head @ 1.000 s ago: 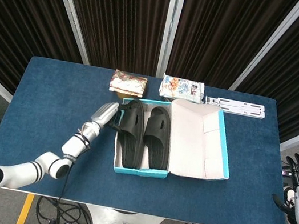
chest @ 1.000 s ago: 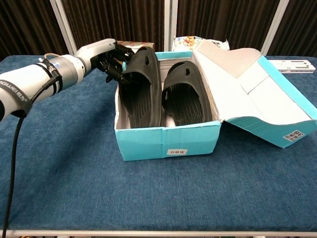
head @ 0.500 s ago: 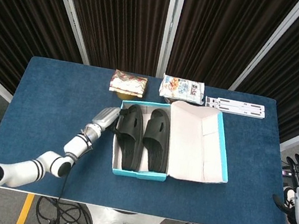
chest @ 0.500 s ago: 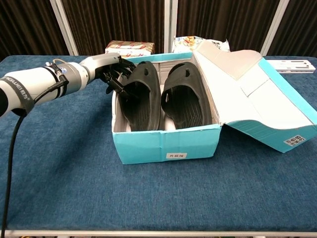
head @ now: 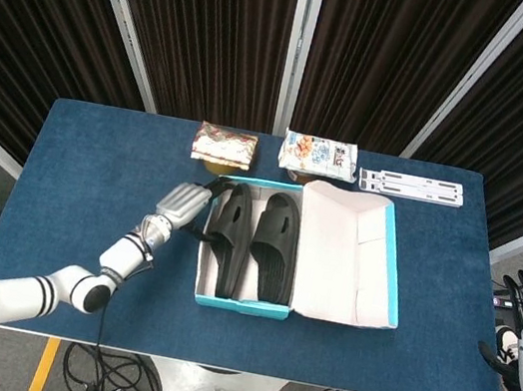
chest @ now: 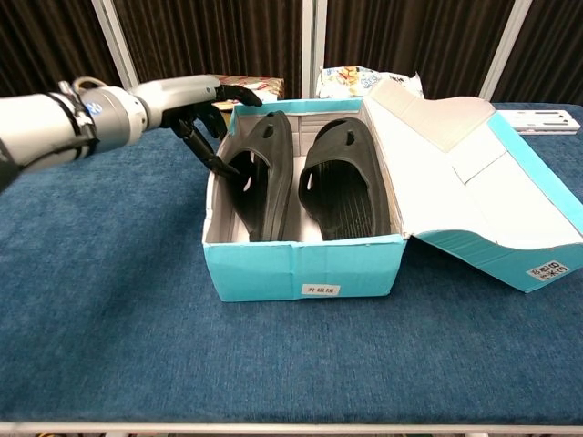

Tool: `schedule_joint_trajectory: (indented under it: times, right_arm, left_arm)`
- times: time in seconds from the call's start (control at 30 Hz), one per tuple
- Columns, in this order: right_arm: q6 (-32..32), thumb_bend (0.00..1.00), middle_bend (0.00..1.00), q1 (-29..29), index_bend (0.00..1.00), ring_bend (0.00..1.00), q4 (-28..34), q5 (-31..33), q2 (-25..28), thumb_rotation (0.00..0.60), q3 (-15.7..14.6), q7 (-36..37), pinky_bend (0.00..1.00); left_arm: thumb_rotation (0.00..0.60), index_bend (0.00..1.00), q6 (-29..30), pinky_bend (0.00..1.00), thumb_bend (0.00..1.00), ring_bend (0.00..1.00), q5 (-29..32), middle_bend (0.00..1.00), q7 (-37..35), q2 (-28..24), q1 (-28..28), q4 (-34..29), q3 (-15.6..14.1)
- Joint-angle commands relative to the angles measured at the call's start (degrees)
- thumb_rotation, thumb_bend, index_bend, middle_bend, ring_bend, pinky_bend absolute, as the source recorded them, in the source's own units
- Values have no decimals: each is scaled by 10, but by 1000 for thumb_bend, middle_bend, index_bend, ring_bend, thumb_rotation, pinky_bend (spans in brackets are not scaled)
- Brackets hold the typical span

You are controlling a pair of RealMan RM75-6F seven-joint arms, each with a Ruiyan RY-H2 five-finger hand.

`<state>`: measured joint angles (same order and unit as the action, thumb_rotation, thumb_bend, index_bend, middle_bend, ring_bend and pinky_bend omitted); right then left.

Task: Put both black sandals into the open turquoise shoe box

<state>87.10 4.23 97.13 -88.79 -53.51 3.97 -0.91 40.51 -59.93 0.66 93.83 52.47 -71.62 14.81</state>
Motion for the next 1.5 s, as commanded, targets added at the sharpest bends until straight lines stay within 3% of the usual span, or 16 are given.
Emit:
schedule_joint_trajectory:
  times: [0.03, 0.2, 0.37, 0.57, 0.77, 0.93, 1.1, 1.5]
  right_arm:
    - [1, 71, 0, 0, 0, 0, -1, -1, 0, 600, 0, 2, 0]
    - [0, 70, 0, 1, 0, 0, -5, -4, -4, 600, -1, 5, 0]
    - [-1, 71, 0, 2, 0, 0, -6, -4, -5, 600, -1, 7, 0]
    - [0, 70, 0, 0, 0, 0, -8, -2, -4, 600, -1, 9, 0]
    - [-4, 70, 0, 1, 0, 0, -10, -1, -5, 600, -1, 11, 0]
    - [-4, 70, 0, 2, 0, 0, -10, -2, -7, 600, -2, 11, 0]
    - [-4, 70, 0, 2, 0, 0, -8, -3, -6, 600, -1, 9, 0]
    - [3, 70, 0, -2, 0, 0, -10, -6, -5, 600, -2, 15, 0]
  left_arm:
    - [600, 90, 5, 254, 0, 0, 38, 10, 83, -88, 2, -107, -15]
    - [600, 191, 16, 251, 0, 0, 0, 75, 95, -128, 7, -176, -17]
    - [600, 232, -23, 249, 0, 0, -7, 141, 95, -126, 33, -166, -24]
    - [600, 248, -39, 243, 0, 0, 35, 145, 153, -104, 66, -138, -46]
    - [600, 256, -28, 243, 0, 0, 119, 146, 230, -91, 93, -130, -80]
    - [600, 256, -26, 243, 0, 0, 167, 146, 246, -81, 105, -128, -94]
    - [600, 256, -15, 243, 0, 0, 166, 146, 227, -83, 100, -139, -90]
    - [600, 253, 46, 243, 0, 0, 61, 146, 107, -138, 39, -200, -48]
